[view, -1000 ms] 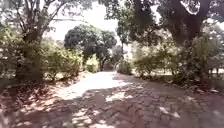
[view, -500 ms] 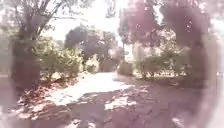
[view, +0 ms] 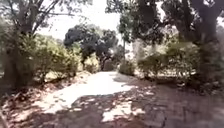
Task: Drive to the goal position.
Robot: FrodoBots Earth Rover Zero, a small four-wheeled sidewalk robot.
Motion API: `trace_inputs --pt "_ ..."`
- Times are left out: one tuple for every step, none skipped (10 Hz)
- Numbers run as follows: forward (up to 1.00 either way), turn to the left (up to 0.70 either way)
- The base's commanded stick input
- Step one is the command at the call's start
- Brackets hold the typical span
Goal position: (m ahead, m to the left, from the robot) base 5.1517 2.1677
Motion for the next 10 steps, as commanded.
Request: trace_inputs --pt "0.7 0.0" --pt "0.7 0.0" --pt "0.7 0.0" --pt "0.7 0.0" --pt "0.7 0.0" --pt "0.7 0.0" --pt "0.7 0.0" --pt "0.7 0.0" --pt "0.7 0.0" --pt "0.7 0.0"
